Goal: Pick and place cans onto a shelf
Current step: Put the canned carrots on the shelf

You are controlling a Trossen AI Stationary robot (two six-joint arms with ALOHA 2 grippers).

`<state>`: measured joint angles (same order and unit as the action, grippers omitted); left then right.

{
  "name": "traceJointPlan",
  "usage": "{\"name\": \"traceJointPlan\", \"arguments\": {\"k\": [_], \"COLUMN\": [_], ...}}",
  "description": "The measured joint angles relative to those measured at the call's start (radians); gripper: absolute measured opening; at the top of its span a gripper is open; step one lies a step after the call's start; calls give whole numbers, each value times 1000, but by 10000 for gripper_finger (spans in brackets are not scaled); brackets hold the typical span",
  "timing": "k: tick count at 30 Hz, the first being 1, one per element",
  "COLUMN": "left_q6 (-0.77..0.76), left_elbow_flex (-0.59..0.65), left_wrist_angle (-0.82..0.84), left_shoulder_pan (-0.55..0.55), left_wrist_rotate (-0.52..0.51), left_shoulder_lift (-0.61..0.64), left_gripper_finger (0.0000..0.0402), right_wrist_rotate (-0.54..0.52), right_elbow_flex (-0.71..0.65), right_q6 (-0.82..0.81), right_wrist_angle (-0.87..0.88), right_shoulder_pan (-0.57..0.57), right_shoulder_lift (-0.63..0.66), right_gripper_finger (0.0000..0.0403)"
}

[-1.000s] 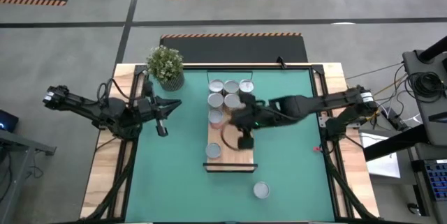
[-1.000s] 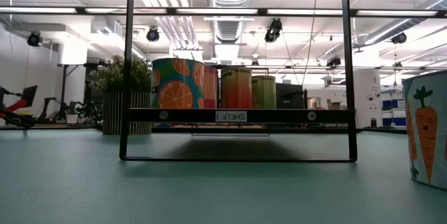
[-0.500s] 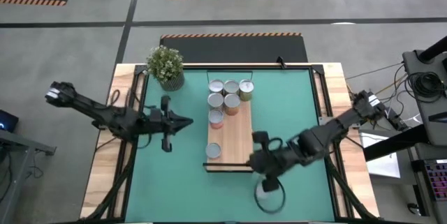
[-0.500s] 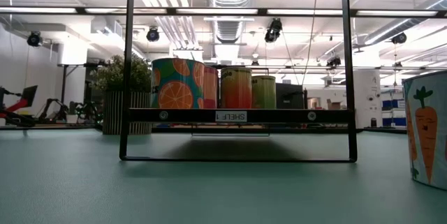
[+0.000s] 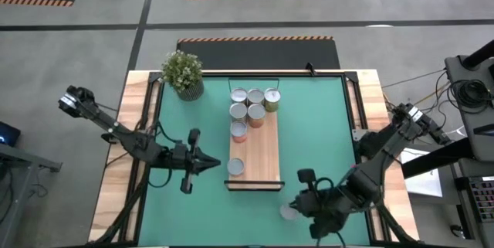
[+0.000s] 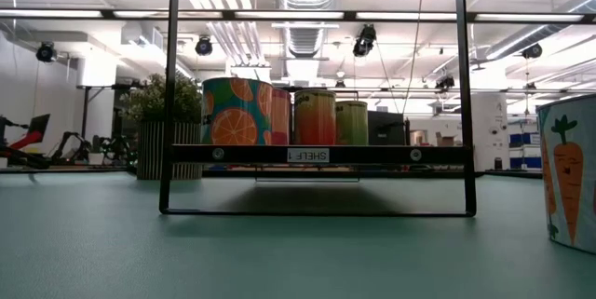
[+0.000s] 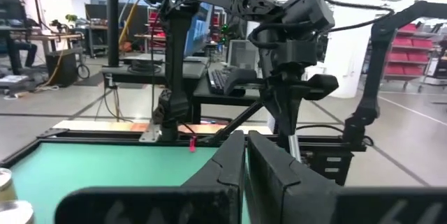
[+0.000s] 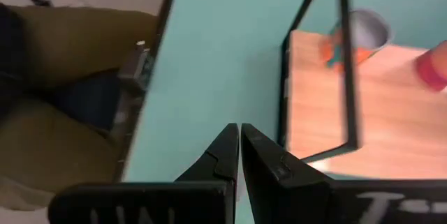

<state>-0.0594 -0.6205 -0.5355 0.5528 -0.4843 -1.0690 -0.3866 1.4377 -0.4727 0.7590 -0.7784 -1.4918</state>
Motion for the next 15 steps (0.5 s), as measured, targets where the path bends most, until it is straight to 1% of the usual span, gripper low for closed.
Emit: {"name": "traceJointPlan", "arguments": {"k": [5,10,15], "left_q6": [-8,-7,16], "left_elbow_flex": [0,0,0], "left_wrist_angle": [-31,-89,-118], "left_shoulder_pan": [13,14,14], "left_wrist_rotate": [-1,-1,-2], "left_shoulder_lift": [-27,-55,-56], "left_gripper_finger": [0,0,0], "right_wrist_rotate": [-15,-65,-121], "right_elbow_flex": [-54,-142,-242], "right_q6": [-85,-163,-201], "right_wrist_angle": [-56,-165,-265], "right_shoulder_pan": [-78,-141,-191], "right_shoulder_lift": [1,1,1], "right_gripper_finger": [9,9,9]}}
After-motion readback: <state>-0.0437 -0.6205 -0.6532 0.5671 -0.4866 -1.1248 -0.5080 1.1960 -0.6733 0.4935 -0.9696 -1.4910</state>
